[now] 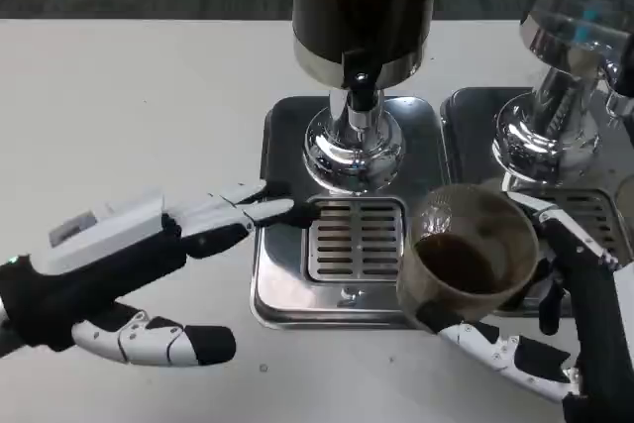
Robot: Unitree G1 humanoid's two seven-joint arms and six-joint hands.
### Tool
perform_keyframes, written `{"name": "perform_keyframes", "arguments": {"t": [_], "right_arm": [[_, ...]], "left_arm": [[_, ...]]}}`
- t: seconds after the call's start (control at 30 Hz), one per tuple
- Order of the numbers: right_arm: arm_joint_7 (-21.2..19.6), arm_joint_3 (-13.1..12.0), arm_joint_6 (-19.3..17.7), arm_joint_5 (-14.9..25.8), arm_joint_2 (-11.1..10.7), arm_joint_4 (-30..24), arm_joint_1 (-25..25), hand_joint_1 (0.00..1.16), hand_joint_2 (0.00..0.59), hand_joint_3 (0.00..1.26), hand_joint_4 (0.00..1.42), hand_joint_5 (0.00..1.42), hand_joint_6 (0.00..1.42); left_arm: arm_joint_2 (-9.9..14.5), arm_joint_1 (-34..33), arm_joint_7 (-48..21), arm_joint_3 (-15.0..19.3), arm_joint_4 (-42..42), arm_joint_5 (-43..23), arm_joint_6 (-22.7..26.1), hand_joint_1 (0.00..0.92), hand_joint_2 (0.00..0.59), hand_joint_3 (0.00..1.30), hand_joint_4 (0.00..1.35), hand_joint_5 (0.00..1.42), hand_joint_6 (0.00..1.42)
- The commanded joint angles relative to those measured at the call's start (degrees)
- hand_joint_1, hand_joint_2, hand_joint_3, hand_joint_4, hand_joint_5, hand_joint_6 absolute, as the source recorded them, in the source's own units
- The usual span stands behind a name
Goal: Grasp the cup under the faucet to collect the drink, then remove the cup.
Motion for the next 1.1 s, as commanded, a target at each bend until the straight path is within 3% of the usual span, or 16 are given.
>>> {"name": "perform_keyframes", "arguments": {"t": [0.03,0.47,1.1], "right_arm": [[0.6,-1.2,-2.7,1.7,-0.1,-4.2,1.9,0.86,0.161,0.66,0.75,0.97,1.30],[3.6,-2.5,-4.5,2.7,-0.3,-8.1,7.0,0.87,0.164,0.68,0.75,0.97,1.30],[5.8,-3.5,-6.8,3.0,0.8,-12.6,13.0,0.87,0.157,0.69,0.76,0.99,1.30]], "left_arm": [[2.0,1.7,0.2,-1.1,-1.9,-1.9,-2.1,0.000,0.149,0.09,0.00,0.00,0.02],[4.7,6.0,0.7,-3.8,-5.4,-6.4,-6.1,0.000,0.147,0.08,0.00,0.00,0.01],[7.7,8.3,5.0,-4.5,-6.0,-5.0,-11.5,0.000,0.142,0.07,0.00,0.00,0.00]]}}
